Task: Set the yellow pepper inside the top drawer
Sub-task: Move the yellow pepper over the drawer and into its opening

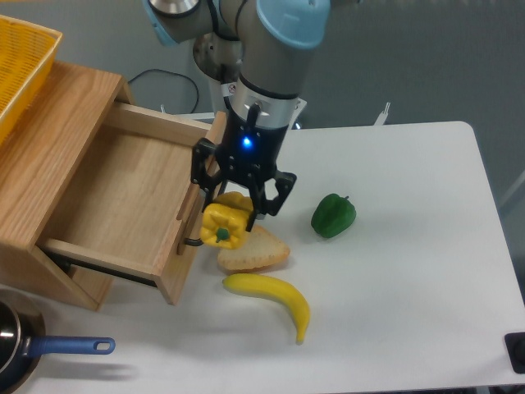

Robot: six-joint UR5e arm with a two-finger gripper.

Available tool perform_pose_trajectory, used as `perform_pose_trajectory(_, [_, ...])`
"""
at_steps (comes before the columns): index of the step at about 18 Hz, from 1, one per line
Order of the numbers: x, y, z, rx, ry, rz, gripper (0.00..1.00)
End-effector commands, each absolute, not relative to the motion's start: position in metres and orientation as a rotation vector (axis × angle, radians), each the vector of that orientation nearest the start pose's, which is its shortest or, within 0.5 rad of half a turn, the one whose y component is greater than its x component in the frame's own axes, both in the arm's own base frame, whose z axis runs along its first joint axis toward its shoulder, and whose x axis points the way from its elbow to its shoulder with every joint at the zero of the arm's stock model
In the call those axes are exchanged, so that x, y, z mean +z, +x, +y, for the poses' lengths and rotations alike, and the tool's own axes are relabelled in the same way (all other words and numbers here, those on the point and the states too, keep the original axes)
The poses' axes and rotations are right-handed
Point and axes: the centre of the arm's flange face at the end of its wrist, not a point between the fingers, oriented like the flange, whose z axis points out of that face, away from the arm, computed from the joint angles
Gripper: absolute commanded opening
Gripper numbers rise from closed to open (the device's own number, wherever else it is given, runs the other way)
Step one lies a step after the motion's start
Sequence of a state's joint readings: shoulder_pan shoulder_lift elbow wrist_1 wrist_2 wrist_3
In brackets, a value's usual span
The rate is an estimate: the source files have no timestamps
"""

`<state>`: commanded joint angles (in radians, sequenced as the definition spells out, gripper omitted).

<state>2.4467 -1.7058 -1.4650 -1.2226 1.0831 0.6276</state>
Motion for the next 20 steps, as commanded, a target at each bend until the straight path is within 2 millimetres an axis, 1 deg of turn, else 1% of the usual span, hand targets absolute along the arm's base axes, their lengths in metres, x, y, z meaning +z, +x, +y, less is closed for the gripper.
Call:
perform_pose_trajectory(2, [0.526,-0.320,0.503,-0.204,-2.552,-0.265,0.44])
perform_pose_trajectory(7, [0.525,-0.305,0.511,-0.265,-2.549,-0.318,0.44])
perform_pose_trajectory(8, [0.522,-0.298,0.514,-0.292,-2.559,-0.338,0.44])
perform_pose_trajectory(10, [0.519,-0.277,0.525,-0.341,-2.579,-0.341,0.44])
perform_pose_trajectory(13, [0.514,-0.258,0.532,-0.403,-2.599,-0.376,0.44])
perform_pose_trajectory(16, [0.507,-0.245,0.536,-0.477,-2.588,-0.374,0.43])
perform_pose_trajectory(20, [0.505,-0.239,0.532,-0.496,-2.588,-0.400,0.43])
